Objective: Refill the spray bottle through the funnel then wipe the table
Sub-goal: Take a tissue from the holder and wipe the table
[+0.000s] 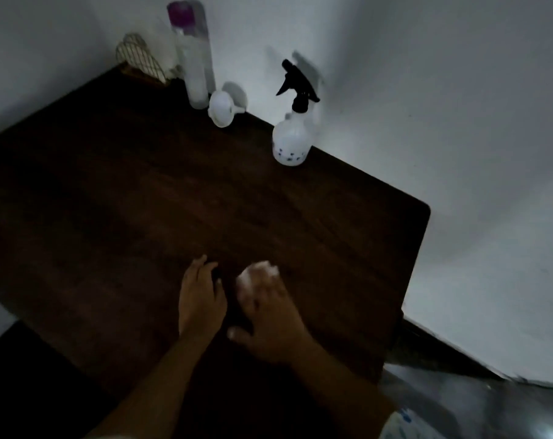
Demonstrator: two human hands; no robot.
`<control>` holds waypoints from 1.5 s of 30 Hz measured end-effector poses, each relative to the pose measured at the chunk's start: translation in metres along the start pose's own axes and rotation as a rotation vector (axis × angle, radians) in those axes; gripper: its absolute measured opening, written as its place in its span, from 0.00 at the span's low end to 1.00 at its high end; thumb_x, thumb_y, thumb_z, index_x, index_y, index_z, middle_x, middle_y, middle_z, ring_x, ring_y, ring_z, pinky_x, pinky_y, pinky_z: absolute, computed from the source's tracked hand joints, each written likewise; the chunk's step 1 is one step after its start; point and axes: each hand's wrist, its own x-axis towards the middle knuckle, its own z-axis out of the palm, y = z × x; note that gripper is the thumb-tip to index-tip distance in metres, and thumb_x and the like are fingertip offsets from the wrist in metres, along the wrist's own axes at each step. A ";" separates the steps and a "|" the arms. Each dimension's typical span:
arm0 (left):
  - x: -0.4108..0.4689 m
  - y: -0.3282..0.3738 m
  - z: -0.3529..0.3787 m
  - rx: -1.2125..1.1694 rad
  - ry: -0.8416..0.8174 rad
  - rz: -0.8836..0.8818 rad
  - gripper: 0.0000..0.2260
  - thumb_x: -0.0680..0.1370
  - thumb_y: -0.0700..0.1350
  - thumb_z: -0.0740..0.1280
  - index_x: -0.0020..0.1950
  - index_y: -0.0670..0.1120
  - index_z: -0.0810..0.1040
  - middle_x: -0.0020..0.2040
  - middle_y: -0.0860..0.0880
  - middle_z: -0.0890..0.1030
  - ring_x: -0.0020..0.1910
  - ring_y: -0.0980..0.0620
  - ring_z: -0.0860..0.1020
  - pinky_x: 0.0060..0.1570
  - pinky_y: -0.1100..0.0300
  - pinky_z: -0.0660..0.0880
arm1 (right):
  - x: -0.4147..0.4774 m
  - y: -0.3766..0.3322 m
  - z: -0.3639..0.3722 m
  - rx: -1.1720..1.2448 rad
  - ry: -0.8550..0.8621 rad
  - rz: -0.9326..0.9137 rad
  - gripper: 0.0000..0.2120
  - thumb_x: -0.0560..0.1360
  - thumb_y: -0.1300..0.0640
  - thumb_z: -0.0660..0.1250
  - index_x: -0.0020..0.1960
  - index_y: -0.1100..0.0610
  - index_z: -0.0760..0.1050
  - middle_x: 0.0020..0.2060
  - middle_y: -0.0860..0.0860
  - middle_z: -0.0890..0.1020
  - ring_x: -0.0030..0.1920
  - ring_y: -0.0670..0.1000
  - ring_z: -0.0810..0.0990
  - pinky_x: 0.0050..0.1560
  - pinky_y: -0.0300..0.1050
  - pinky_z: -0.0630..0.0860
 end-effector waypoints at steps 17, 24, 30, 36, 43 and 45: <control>-0.012 -0.014 -0.002 -0.181 0.089 0.007 0.19 0.74 0.34 0.58 0.64 0.44 0.71 0.73 0.48 0.62 0.75 0.49 0.54 0.71 0.55 0.54 | 0.072 0.011 -0.027 0.005 0.013 -0.008 0.41 0.72 0.34 0.55 0.76 0.54 0.45 0.76 0.55 0.47 0.75 0.58 0.39 0.74 0.57 0.42; 0.007 -0.033 -0.025 -0.142 0.132 0.009 0.14 0.79 0.38 0.59 0.65 0.43 0.70 0.74 0.48 0.60 0.72 0.59 0.47 0.72 0.61 0.46 | -0.015 0.029 0.003 -0.192 0.070 -0.115 0.38 0.68 0.33 0.56 0.73 0.52 0.61 0.72 0.51 0.66 0.74 0.55 0.56 0.68 0.61 0.54; 0.009 -0.039 -0.024 -0.169 0.170 -0.031 0.15 0.80 0.44 0.58 0.67 0.44 0.69 0.74 0.50 0.60 0.73 0.57 0.50 0.69 0.63 0.49 | 0.100 0.098 -0.056 -0.120 0.083 0.454 0.42 0.71 0.30 0.44 0.76 0.56 0.43 0.76 0.58 0.48 0.75 0.59 0.44 0.72 0.62 0.42; 0.018 -0.042 -0.030 -0.205 0.196 -0.061 0.17 0.80 0.45 0.55 0.70 0.45 0.66 0.76 0.51 0.52 0.75 0.55 0.48 0.68 0.63 0.51 | 0.095 -0.060 -0.015 -0.095 -0.036 -0.210 0.39 0.72 0.35 0.48 0.76 0.51 0.41 0.76 0.53 0.40 0.73 0.55 0.30 0.69 0.63 0.30; 0.053 -0.076 -0.063 -0.163 0.128 0.003 0.21 0.81 0.49 0.54 0.73 0.43 0.60 0.76 0.51 0.46 0.70 0.60 0.41 0.70 0.63 0.44 | 0.102 0.039 -0.030 -0.225 0.110 0.255 0.41 0.70 0.31 0.43 0.76 0.51 0.44 0.76 0.51 0.46 0.76 0.56 0.44 0.70 0.62 0.40; 0.064 -0.082 -0.069 -0.190 0.125 0.025 0.24 0.79 0.52 0.53 0.73 0.44 0.59 0.75 0.54 0.46 0.71 0.60 0.40 0.71 0.63 0.44 | 0.144 0.054 -0.052 -0.188 0.071 0.426 0.42 0.70 0.30 0.39 0.76 0.54 0.39 0.76 0.55 0.44 0.76 0.57 0.41 0.72 0.62 0.40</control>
